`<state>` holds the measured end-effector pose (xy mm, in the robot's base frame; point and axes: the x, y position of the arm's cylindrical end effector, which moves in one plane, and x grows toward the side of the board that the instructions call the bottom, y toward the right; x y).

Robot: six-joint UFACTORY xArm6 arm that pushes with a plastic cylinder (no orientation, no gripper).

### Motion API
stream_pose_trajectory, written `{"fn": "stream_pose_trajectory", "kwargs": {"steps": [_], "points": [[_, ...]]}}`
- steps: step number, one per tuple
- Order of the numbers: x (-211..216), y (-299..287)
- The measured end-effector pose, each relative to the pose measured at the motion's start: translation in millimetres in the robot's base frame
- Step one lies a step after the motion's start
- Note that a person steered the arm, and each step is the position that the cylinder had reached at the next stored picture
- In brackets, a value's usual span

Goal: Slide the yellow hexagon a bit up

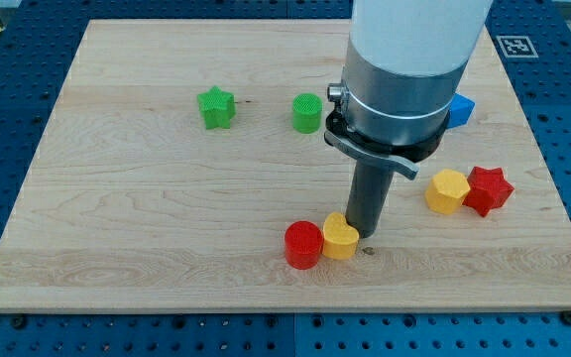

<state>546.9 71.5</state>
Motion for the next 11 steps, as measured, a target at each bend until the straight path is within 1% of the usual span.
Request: {"fn": "stream_pose_trajectory", "kwargs": {"steps": [1, 2, 4, 5, 7, 8, 11], "points": [[0.0, 0.0], [0.0, 22.0], [0.0, 102.3], [5.1, 133.3], [5.5, 139.2], [-1.4, 130.3], [-34.7, 69.3]]}}
